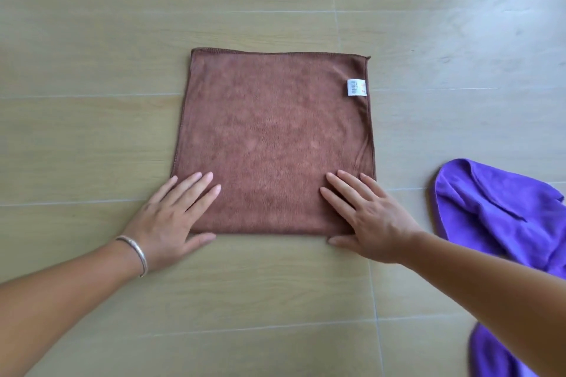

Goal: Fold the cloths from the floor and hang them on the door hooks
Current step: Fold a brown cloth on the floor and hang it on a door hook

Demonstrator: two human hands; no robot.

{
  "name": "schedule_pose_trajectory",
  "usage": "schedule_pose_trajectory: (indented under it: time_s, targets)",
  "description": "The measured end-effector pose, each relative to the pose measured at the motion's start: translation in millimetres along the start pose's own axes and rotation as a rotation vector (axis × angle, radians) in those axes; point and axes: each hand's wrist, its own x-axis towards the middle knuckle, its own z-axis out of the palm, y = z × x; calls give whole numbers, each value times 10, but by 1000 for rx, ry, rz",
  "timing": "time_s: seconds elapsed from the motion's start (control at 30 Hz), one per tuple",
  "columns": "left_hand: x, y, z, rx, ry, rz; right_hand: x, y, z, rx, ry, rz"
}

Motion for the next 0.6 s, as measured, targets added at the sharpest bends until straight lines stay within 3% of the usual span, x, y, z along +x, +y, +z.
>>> schedule_pose_trajectory:
  time_s: [0.1, 0.27, 0.33, 0.6]
  targets:
    - [52, -37, -103, -17, 77, 40, 5, -28, -79, -23, -28, 15]
    - [-53, -95, -489, 16, -98, -1, -180, -93, -522, 9, -82, 85]
    - [-172, -88, -838, 36, -173, -42, -336, -96, -884, 3, -94, 108]
    - [-817, 31, -2862, 50, -171, -169, -1001, -4, -2812, 17, -82, 225]
